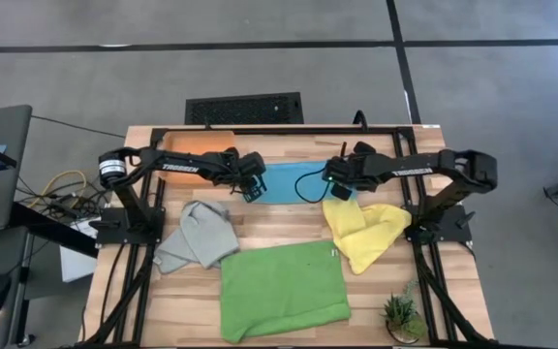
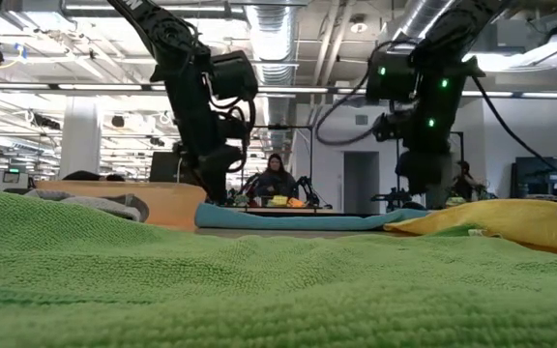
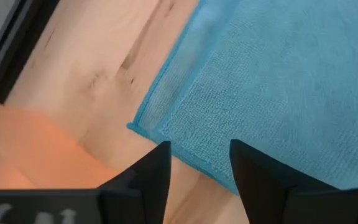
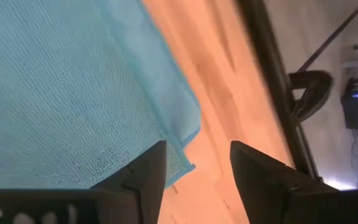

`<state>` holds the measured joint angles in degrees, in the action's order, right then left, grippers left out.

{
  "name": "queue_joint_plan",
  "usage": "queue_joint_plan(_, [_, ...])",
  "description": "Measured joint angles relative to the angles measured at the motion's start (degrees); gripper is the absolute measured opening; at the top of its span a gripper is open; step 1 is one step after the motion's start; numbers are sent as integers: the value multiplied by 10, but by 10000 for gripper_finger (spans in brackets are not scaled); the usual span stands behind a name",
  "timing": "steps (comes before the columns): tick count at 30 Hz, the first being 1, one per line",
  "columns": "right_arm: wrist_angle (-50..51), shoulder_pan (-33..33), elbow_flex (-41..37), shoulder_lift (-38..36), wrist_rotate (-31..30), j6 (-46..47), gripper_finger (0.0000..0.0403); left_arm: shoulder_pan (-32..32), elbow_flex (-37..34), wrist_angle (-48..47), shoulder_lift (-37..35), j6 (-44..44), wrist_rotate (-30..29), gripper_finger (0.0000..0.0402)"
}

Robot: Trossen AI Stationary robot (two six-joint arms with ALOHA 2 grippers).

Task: Fold microfiber towels
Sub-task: Fold the blue microfiber cloth

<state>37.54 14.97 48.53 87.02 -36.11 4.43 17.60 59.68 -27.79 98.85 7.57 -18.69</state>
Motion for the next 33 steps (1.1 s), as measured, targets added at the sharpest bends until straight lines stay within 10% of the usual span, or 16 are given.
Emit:
queue_joint_plan(16, [13, -85, 4, -110, 77, -15, 199, -145, 0, -27, -13, -191, 43, 161])
queue_joint_plan(33, [12, -115, 5, -110, 76, -15, 191, -146, 0, 46, 62, -205, -66, 160])
